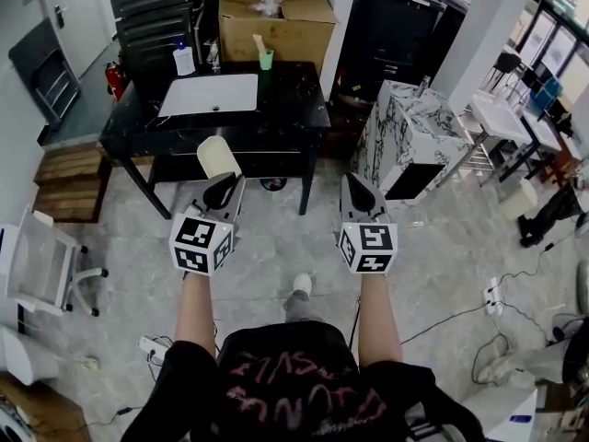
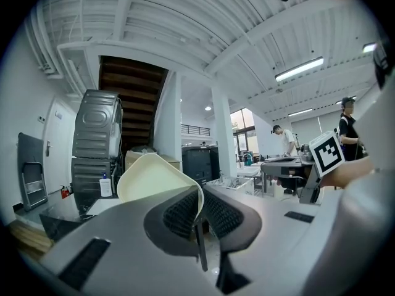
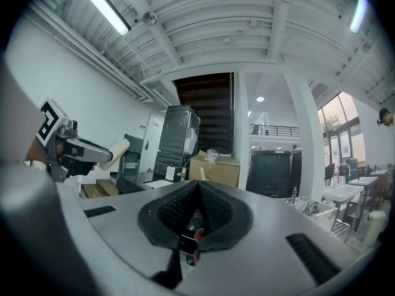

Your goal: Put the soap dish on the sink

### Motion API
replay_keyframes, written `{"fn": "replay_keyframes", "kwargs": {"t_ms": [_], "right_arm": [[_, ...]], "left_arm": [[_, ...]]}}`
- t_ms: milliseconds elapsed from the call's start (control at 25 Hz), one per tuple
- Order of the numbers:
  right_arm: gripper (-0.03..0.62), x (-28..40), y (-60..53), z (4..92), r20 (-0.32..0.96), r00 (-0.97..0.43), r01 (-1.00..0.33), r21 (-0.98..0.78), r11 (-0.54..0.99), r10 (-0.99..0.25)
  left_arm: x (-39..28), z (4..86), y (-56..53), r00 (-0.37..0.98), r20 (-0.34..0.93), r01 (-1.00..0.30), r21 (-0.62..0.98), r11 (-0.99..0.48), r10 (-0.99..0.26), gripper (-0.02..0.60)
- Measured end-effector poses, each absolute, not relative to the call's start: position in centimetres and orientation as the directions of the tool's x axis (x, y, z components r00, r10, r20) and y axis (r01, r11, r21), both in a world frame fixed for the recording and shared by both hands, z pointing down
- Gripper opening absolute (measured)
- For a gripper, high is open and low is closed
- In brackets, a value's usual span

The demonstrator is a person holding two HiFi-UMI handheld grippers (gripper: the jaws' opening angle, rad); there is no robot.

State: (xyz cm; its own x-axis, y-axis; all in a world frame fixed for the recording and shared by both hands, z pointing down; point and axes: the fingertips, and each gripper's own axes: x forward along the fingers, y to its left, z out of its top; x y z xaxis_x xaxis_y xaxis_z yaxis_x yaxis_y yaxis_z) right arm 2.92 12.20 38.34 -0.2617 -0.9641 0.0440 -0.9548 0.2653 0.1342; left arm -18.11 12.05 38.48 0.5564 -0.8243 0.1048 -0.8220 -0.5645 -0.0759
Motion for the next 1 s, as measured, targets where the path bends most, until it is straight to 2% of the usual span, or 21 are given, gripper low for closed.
{"fn": "replay_keyframes", "kwargs": {"t_ms": [560,1000], "right_arm": [[0.014,2.8,1.1,40.2,0.057,-0.288,-0.95,0.108,0.292,-0.956],[0.014,6.3,-10.6,41.1,0.055,-0.292,-0.949,0.105,0.297,-0.955]], "left_arm": [[-18.5,40.4,1.7,0.542,0.134,-0.827,-0.086,-0.555,-0.829,0.035],[-14.8,42.3,-9.7,0.531,0.175,-0.833,-0.073,-0.549,-0.829,0.035]]}}
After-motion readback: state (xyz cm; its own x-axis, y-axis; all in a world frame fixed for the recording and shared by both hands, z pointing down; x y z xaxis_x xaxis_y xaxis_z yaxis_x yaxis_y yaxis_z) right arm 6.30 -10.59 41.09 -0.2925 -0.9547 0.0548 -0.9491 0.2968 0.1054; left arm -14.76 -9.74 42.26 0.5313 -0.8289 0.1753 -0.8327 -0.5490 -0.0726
